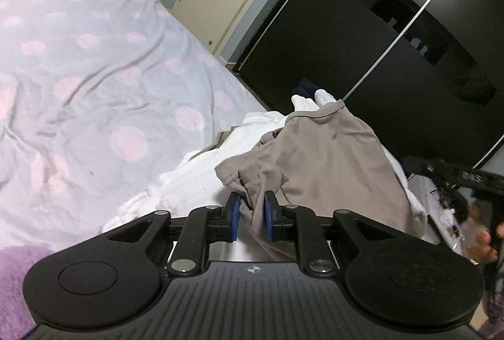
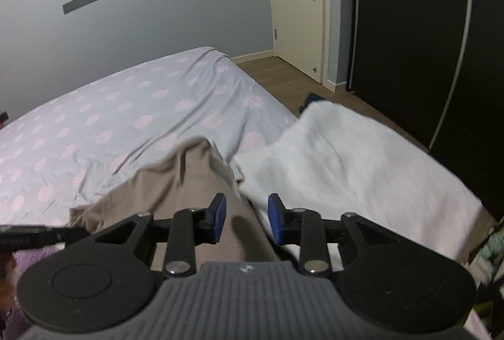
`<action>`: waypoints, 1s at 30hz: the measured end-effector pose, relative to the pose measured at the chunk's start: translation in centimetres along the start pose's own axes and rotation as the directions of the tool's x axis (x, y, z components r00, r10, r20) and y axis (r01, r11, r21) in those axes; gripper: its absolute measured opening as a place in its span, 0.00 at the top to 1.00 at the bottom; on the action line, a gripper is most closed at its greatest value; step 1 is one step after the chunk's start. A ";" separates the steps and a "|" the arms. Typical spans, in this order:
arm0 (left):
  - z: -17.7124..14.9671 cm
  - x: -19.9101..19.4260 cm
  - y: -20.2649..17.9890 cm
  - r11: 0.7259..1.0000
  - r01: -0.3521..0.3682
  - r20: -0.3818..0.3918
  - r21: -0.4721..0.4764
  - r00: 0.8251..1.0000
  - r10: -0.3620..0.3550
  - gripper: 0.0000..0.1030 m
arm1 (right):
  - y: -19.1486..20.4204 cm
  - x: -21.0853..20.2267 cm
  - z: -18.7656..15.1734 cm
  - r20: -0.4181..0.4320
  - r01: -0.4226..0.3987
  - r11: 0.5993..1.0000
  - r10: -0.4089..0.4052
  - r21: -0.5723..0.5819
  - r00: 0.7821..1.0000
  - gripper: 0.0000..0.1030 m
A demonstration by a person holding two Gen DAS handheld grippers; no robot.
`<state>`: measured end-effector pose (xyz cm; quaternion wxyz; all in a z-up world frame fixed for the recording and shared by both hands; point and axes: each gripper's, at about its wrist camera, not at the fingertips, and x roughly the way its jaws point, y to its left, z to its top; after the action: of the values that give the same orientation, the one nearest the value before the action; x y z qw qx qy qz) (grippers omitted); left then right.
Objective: Fold clothes
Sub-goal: 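Lower the shirt onto the white laundry pile and open both grippers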
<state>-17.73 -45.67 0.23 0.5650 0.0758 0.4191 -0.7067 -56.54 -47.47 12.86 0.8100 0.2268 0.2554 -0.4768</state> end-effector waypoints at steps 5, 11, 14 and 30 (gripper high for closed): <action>-0.1 -0.2 -1.2 0.997 -0.036 0.007 0.067 0.999 0.036 0.97 | -0.1 0.0 -2.0 -0.022 -0.044 0.999 0.044 0.024 0.999 0.75; -0.1 1.3 -2.1 0.987 -0.101 -0.023 0.125 0.994 0.105 0.97 | -1.5 4.6 -3.2 -0.073 -0.010 0.995 0.017 0.097 0.997 0.85; 0.1 2.1 -2.4 0.983 -0.127 -0.037 0.135 0.990 0.133 0.97 | -1.6 5.9 -3.1 -0.082 0.004 0.994 0.005 0.109 0.997 0.85; -0.5 -3.5 -2.6 0.968 -0.223 0.052 0.120 0.975 0.218 0.93 | 5.1 -4.3 -8.9 -0.014 -0.097 0.992 0.099 0.083 0.995 0.81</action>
<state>-18.97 -42.70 3.26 0.6422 0.1434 0.3522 -0.6656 -55.55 -36.96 9.36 0.8200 0.2764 0.2317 -0.4444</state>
